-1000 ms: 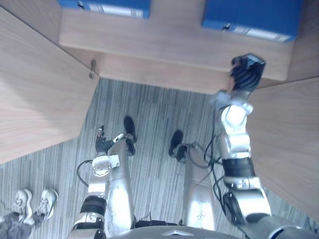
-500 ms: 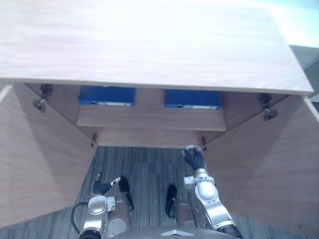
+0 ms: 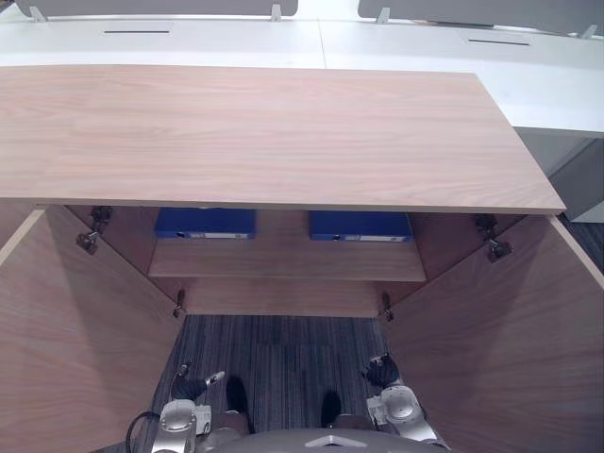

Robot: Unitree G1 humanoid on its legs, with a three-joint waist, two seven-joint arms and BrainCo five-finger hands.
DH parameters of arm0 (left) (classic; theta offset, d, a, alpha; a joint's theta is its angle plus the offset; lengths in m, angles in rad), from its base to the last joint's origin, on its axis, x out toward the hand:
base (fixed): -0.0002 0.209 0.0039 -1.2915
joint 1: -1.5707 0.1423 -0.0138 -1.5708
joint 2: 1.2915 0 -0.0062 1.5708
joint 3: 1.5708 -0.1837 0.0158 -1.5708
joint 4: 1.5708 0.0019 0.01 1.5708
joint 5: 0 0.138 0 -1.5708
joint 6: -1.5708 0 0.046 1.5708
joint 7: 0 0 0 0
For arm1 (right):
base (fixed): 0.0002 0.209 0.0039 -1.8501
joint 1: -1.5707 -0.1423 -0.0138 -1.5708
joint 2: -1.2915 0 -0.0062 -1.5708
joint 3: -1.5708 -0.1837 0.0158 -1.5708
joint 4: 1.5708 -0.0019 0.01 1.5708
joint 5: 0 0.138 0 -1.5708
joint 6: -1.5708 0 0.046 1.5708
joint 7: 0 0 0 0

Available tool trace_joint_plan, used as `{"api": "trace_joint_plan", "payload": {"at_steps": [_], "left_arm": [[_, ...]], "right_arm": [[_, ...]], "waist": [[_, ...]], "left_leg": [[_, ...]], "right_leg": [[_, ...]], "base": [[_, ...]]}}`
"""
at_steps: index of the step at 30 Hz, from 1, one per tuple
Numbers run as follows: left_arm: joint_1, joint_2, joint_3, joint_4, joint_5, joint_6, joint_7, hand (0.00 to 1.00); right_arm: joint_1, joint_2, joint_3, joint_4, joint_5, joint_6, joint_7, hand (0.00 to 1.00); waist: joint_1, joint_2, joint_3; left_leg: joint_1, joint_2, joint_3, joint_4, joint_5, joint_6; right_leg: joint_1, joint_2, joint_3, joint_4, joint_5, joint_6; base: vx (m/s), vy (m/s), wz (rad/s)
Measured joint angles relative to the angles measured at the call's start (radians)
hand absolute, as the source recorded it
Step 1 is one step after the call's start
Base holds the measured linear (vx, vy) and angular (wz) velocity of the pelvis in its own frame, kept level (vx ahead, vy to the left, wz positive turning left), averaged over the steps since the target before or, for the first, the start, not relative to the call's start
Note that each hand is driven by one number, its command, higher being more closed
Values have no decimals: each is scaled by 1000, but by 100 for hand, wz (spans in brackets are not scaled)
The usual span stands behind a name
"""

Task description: Walk over to the cabinet, pick up the folder, carry it to the office cabinet, place the folder inside the office cabinet, then close the office cabinet door

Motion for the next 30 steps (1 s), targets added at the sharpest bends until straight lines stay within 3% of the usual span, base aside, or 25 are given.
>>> {"api": "trace_joint_plan", "payload": {"at_steps": [8,16,20,27,30], "left_arm": [[-1,1,-14,33,18,8,-34,0],[-1,9,-43,37,37,9,-35,0],[-2,16,-43,37,37,10,-35,0],[-2,17,-44,58,56,22,-35,0],[-2,13,-38,58,56,25,-35,0]], "right_arm": [[-7,0,-57,84,39,40,1,0],[-8,3,-103,91,68,44,1,0],[-7,10,-141,82,81,44,-1,0],[87,46,-262,-193,176,40,-16,0],[123,70,-321,-282,240,33,-31,0]], "waist": [[-14,14,-25],[-30,8,-35],[-31,-1,-41],[-86,1,-49],[-95,1,-49]], "left_leg": [[21,-18,-23,-8,-16,-10],[39,-50,-19,-8,-38,11],[59,-51,16,-8,-51,5],[109,-46,159,-1,-99,-12],[157,-39,242,0,-122,-19]], "right_leg": [[28,-7,25,-14,-9,3],[51,-19,90,-31,-12,7],[49,-19,135,-31,-7,2],[15,-3,277,-31,17,9],[16,14,341,-32,27,-3]], "base": [[-20,35,2],[20,55,1],[48,24,-29],[56,11,-62],[49,-4,-88]]}}
